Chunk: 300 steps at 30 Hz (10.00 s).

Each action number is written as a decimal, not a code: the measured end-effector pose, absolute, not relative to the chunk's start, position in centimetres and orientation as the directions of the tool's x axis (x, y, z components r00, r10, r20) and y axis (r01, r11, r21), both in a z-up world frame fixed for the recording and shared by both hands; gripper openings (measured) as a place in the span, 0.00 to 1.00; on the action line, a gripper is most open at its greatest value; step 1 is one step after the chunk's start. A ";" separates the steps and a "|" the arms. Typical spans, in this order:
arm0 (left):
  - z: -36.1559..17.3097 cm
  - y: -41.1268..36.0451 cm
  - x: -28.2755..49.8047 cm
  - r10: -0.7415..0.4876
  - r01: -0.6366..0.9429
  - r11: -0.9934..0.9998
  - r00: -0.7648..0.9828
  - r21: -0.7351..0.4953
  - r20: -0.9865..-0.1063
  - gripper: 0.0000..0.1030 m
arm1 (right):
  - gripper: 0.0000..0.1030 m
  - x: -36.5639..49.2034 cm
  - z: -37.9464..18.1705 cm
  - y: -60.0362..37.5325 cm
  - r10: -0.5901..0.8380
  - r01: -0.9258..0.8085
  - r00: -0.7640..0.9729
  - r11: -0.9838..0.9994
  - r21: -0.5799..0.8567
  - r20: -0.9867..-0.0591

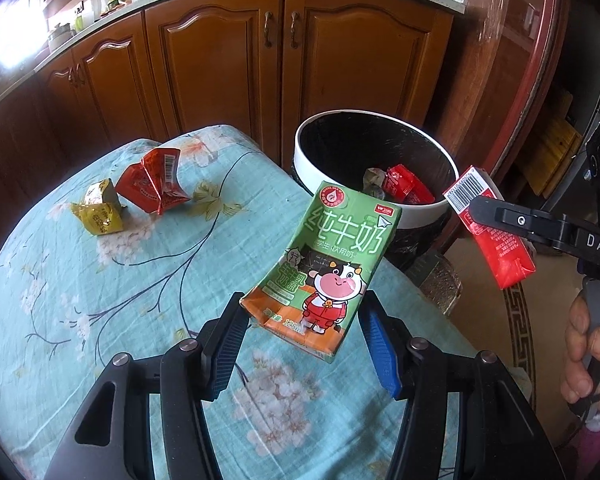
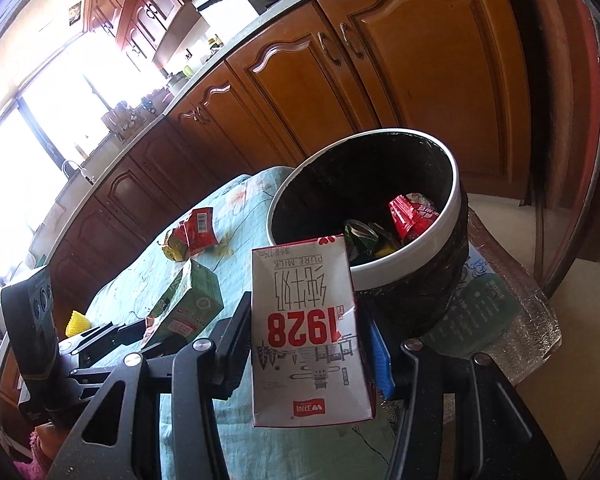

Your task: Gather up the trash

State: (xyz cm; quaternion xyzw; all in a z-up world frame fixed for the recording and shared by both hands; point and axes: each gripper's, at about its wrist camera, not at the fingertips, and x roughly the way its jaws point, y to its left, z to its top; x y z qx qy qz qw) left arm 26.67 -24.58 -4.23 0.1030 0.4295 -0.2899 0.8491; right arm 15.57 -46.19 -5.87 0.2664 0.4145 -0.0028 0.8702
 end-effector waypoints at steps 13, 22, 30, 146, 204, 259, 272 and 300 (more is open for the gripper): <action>-3.0 -29.0 30.3 -0.426 0.626 0.777 0.450 -0.063 -0.785 0.54 | 0.49 19.0 -5.0 -50.6 0.144 0.269 0.677 0.864 0.425 -0.722; -3.3 -32.3 33.4 -0.401 0.647 0.762 0.448 -0.019 -0.799 0.54 | 0.48 21.3 -5.4 -52.0 0.120 0.285 0.666 0.871 0.400 -0.736; -3.9 -34.7 35.9 -0.378 0.650 0.760 0.439 -0.002 -0.815 0.54 | 0.47 23.0 -6.0 -52.4 0.118 0.284 0.653 0.878 0.386 -0.748; -10.2 -13.3 45.7 -0.282 0.116 0.957 0.585 -0.266 -0.760 0.73 | 0.07 29.8 -8.9 -33.9 0.362 0.060 0.584 0.874 0.483 -0.727; -4.3 -27.4 29.5 -0.466 0.549 0.819 0.466 -0.168 -0.752 0.47 | 0.07 17.0 -5.3 -47.4 0.165 0.261 0.677 0.857 0.444 -0.717; -5.5 -37.5 38.1 -0.413 0.571 0.813 0.424 -0.117 -0.806 0.70 | 0.26 23.6 -7.0 -53.5 0.099 0.326 0.596 0.877 0.353 -0.797; -4.9 -29.1 31.8 -0.455 0.480 0.852 0.486 -0.207 -0.746 0.76 | 0.77 19.2 -6.0 -50.6 0.151 0.322 0.688 0.813 0.485 -0.710; -0.6 -12.6 6.4 -0.197 0.214 0.977 0.934 0.025 -0.297 0.99 | 1.00 6.2 2.6 -33.2 -0.213 0.256 0.899 0.965 0.064 -0.383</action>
